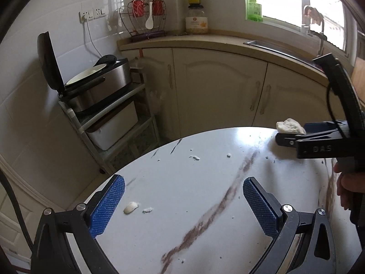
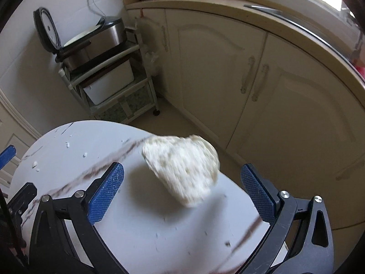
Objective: Collect trash
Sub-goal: 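Grasp the white bread bun with the right gripper, then carry the bread bun over the blue bin with the right gripper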
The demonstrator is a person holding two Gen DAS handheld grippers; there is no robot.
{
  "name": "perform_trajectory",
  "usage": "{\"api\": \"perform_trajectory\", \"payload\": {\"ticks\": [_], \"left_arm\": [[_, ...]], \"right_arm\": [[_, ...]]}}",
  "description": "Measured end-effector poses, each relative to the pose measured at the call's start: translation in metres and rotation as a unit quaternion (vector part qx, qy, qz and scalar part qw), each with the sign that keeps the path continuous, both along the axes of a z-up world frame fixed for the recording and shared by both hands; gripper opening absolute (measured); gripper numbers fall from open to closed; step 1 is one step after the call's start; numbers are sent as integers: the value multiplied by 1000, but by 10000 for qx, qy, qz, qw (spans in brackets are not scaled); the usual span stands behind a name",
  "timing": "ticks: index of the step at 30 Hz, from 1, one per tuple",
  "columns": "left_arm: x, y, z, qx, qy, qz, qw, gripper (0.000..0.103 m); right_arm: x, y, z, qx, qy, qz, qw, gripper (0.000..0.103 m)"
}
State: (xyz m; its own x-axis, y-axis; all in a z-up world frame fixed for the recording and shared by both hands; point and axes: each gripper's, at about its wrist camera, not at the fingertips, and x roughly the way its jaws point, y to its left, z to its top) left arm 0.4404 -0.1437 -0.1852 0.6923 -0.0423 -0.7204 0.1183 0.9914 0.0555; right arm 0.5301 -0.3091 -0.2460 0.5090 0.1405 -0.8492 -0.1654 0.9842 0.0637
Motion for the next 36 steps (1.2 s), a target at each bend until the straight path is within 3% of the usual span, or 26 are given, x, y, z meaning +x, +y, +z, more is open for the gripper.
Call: {"api": "perform_trajectory", "payload": {"ticks": [3, 4, 11, 16, 18, 20, 21, 23, 24, 26, 29, 36], "left_arm": [[3, 1, -2, -1, 12, 13, 10000, 102], [3, 2, -2, -8, 13, 23, 10000, 102], [-16, -8, 3, -138, -24, -64, 9999, 102], [-45, -13, 8, -100, -90, -119, 9998, 102], [-58, -12, 6, -171, 36, -144, 9997, 95], [-75, -13, 5, -372, 169, -259, 9988, 71], [-82, -13, 4, -464, 284, -320, 9980, 65], [-98, -19, 2, -467, 400, -419, 9972, 40], [-107, -23, 1, -437, 434, -482, 9969, 35], [-126, -34, 1, -437, 518, -689, 9953, 15], [-158, -57, 5, -379, 517, -1086, 9920, 9], [-219, -125, 10, -342, 567, -1872, 9801, 9]], "right_arm": [[6, 11, -9, -194, 114, 117, 9997, 63], [4, 13, -10, -260, 75, 136, 9995, 59], [-29, 19, -5, -73, -48, 345, 9994, 56], [-83, 19, 6, 180, -88, 490, 9986, 56], [-108, 14, 12, 265, -121, 480, 9984, 56], [-137, 5, 20, 348, -194, 420, 9983, 56], [-146, 2, 23, 378, -218, 389, 9983, 56], [-171, -8, 30, 469, -259, 306, 9981, 56], [-185, -13, 34, 497, -291, 270, 9980, 56], [-211, -20, 39, 528, -338, 203, 9978, 55], [-251, -35, 45, 660, -392, 52, 9970, 55], [-332, -95, 44, 899, -387, -498, 9940, 55]]}}
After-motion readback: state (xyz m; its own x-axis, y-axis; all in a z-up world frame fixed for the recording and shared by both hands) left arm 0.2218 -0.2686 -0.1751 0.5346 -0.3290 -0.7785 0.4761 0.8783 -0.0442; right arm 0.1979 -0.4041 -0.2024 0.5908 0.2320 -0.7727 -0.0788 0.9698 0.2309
